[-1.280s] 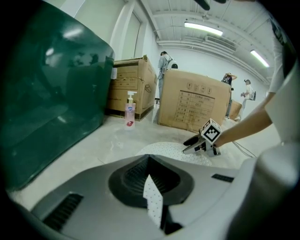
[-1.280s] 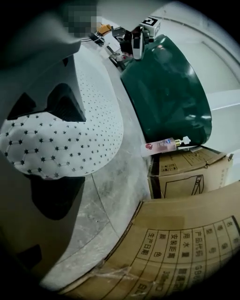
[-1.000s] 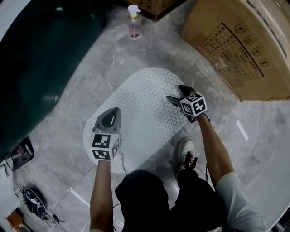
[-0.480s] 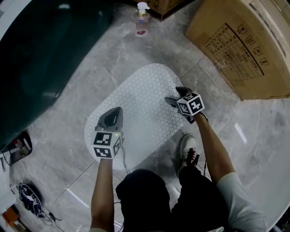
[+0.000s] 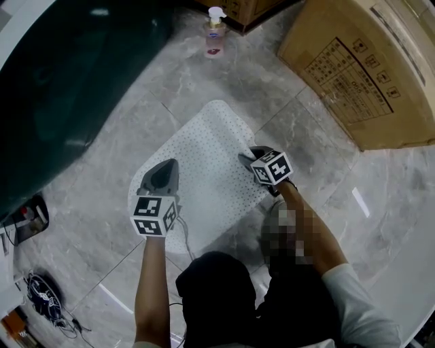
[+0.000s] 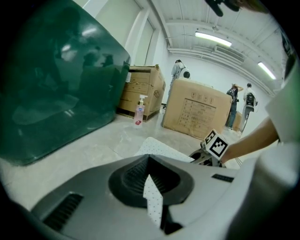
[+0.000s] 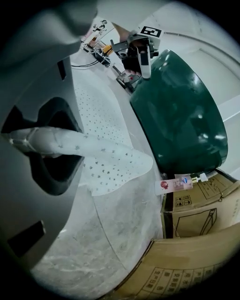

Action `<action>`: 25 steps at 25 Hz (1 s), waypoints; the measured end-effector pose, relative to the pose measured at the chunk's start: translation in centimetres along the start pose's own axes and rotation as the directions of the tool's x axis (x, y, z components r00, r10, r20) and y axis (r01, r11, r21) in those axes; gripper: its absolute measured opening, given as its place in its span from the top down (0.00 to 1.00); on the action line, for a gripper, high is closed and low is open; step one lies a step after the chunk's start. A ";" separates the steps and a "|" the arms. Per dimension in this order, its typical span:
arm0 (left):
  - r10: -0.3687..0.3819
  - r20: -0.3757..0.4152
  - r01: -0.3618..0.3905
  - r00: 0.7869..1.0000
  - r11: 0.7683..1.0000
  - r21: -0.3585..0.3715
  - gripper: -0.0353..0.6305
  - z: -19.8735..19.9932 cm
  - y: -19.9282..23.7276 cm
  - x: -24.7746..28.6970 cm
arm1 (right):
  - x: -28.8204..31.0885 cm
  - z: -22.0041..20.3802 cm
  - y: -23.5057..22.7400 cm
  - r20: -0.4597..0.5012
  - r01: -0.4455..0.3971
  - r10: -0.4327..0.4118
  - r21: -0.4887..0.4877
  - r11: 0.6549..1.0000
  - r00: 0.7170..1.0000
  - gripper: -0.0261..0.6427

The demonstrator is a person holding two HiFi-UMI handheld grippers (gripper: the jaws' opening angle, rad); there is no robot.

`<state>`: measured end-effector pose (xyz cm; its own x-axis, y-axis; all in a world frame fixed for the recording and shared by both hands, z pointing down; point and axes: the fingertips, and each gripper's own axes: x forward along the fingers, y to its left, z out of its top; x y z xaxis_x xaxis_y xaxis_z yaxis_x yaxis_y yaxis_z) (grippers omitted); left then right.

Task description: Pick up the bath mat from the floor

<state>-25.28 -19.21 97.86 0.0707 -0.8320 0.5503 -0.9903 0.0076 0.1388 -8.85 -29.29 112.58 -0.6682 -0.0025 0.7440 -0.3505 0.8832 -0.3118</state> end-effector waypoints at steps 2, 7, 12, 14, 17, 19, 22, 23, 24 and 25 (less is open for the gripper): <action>-0.001 0.001 0.001 1.000 1.000 0.001 0.93 0.0 -0.3 -0.1 | -0.2 0.0 0.5 0.016 0.003 -0.003 0.003 1.000 1.000 0.84; 0.002 -0.003 -0.002 1.000 1.000 0.008 0.93 0.1 -0.4 -1.1 | -1.3 0.9 0.3 0.039 0.026 -0.028 0.041 0.999 0.999 0.91; 0.023 0.012 -0.023 1.000 0.999 0.027 0.93 1.8 0.4 -2.2 | -3.3 2.9 0.4 0.080 -0.003 -0.005 0.093 0.996 0.997 0.91; 0.027 0.021 -0.028 0.999 0.999 0.038 0.93 2.8 0.5 -2.6 | -4.4 4.5 0.4 0.107 0.003 -0.013 0.090 0.996 0.994 0.91; 0.033 0.042 -0.035 0.999 0.997 0.063 0.93 4.6 0.8 -3.3 | -6.7 7.6 -0.1 0.154 0.039 -0.050 0.078 0.996 0.987 0.91; 0.041 0.062 -0.045 0.997 0.997 0.066 0.93 5.9 1.2 -3.8 | -8.8 9.9 -0.5 0.188 0.057 -0.071 0.074 0.996 0.980 0.91; 0.056 0.097 -0.062 0.994 0.997 0.053 0.93 8.0 1.4 -4.2 | -12.1 12.8 -0.8 0.225 0.062 -0.074 0.059 0.996 0.972 0.91; 0.056 0.108 -0.062 0.993 0.997 0.053 0.93 8.8 1.2 -4.1 | -13.4 13.7 -0.9 0.239 0.061 -0.072 0.055 0.997 0.968 0.91; 0.053 0.119 -0.060 0.992 0.996 0.059 0.93 9.7 0.9 -4.0 | -14.8 14.6 -0.9 0.256 0.059 -0.069 0.049 0.997 0.964 0.91; 0.048 0.128 -0.057 0.991 0.996 0.067 0.93 10.6 0.7 -3.9 | -16.2 15.5 -0.9 0.274 0.057 -0.066 0.041 0.998 0.959 0.91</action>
<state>-27.51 -21.81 87.12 0.0069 -0.8949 0.4463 -0.9985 0.0181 0.0519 -7.96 -37.30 91.63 -0.7978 -0.1893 0.5724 -0.4145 0.8617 -0.2928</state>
